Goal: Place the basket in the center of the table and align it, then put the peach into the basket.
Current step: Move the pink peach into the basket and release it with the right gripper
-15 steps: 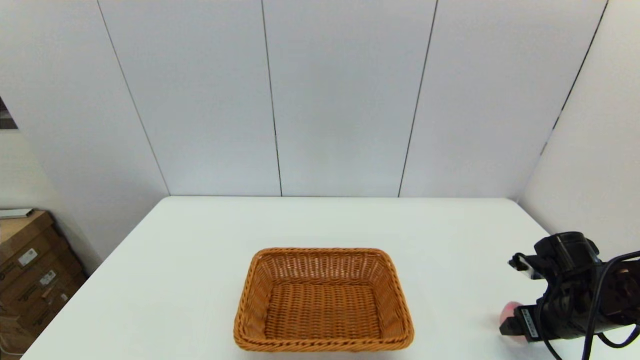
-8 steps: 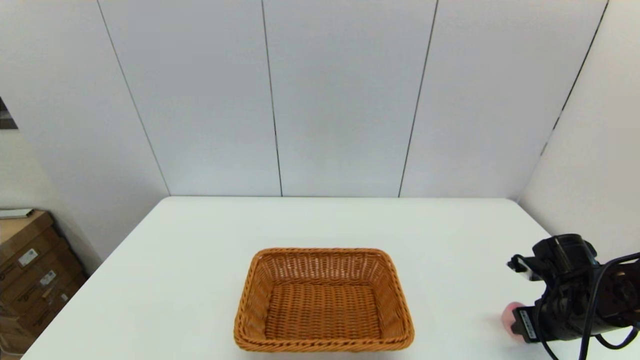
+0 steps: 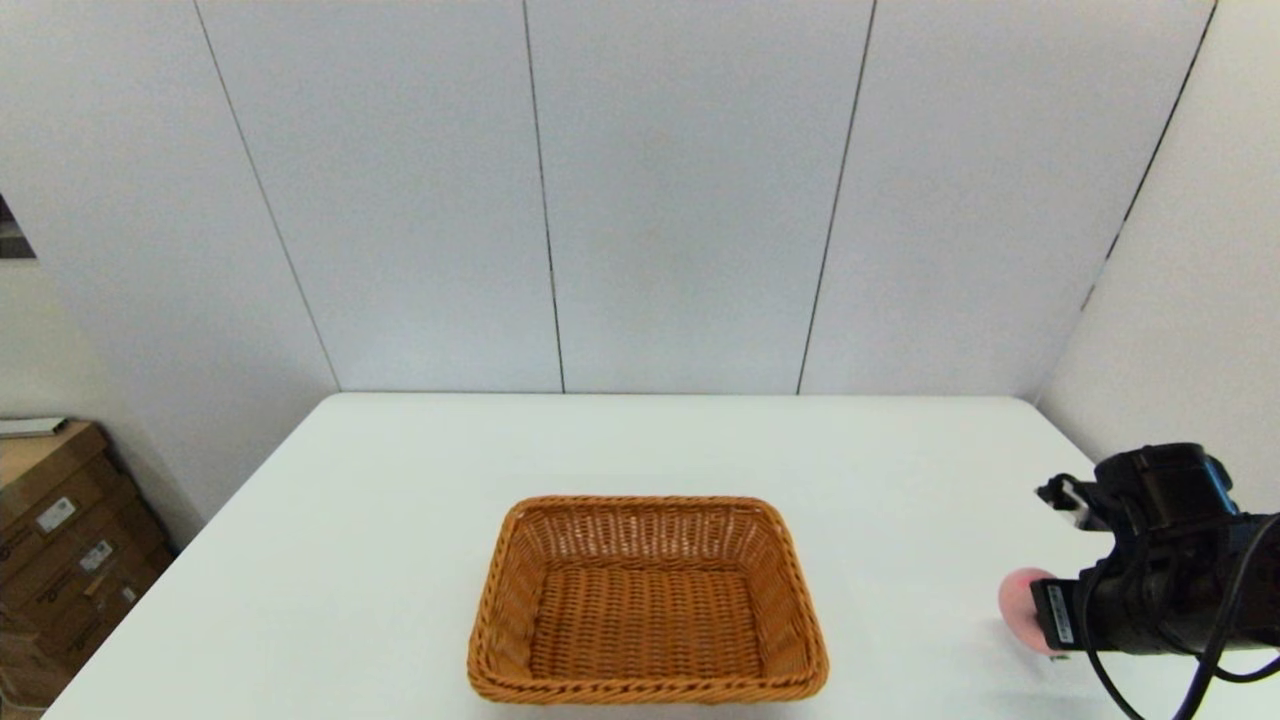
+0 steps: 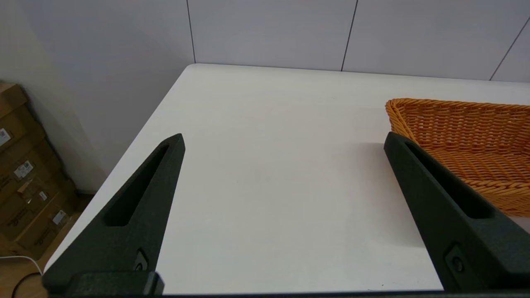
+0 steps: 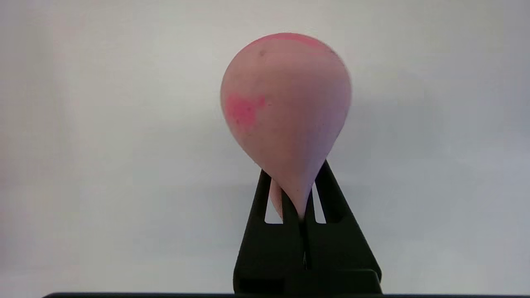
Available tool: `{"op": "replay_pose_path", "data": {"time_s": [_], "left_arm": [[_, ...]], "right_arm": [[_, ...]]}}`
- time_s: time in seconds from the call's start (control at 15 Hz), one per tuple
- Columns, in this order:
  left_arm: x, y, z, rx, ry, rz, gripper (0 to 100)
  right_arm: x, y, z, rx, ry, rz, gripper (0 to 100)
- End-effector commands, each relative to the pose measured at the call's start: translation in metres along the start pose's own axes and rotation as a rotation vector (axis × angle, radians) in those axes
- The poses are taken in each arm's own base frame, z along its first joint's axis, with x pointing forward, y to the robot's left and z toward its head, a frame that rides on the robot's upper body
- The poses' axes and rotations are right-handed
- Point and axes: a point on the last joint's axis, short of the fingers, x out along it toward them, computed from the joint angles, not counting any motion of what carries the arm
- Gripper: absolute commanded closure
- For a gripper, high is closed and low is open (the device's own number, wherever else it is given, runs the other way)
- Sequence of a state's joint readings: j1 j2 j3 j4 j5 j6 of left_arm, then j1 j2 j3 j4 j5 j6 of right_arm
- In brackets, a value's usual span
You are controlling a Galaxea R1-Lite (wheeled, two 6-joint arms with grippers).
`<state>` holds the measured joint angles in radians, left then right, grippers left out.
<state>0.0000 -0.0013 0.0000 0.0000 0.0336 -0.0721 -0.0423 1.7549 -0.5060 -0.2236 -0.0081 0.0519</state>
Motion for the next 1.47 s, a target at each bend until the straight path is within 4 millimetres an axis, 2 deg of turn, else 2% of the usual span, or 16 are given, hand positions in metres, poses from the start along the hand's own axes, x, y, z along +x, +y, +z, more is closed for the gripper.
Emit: {"op": "replay_pose_path", "data": {"time_s": [0.07, 0.27, 0.4, 0.53, 0.73, 0.93, 1.13, 1.2, 1.47], "left_arm": [[0.000, 0.000, 0.000, -0.002, 0.000, 0.002, 0], [0.000, 0.000, 0.000, 0.002, 0.000, 0.002, 0], [0.000, 0.000, 0.000, 0.002, 0.001, 0.002, 0], [0.000, 0.000, 0.000, 0.003, 0.001, 0.002, 0], [0.000, 0.000, 0.000, 0.005, 0.001, 0.002, 0], [0.000, 0.000, 0.000, 0.005, 0.001, 0.000, 0], [0.000, 0.000, 0.000, 0.005, 0.001, 0.002, 0], [0.000, 0.000, 0.000, 0.005, 0.001, 0.002, 0], [0.000, 0.000, 0.000, 0.005, 0.001, 0.000, 0]], "right_arm": [[-0.090, 0.059, 0.025, -0.079, -0.370, 0.327, 100], [-0.109, 0.118, 0.008, -0.288, -0.355, 0.524, 100], [-0.110, 0.146, 0.001, -0.376, -0.327, 0.597, 100], [-0.103, 0.169, -0.007, -0.443, -0.279, 0.632, 100], [-0.087, 0.189, -0.015, -0.499, -0.217, 0.637, 100], [-0.069, 0.209, -0.004, -0.501, -0.194, 0.619, 100], [-0.059, 0.222, -0.001, -0.509, -0.187, 0.580, 100], [-0.056, 0.223, -0.001, -0.503, -0.182, 0.571, 0], [-0.059, 0.220, 0.000, -0.493, -0.191, 0.573, 0]]}}
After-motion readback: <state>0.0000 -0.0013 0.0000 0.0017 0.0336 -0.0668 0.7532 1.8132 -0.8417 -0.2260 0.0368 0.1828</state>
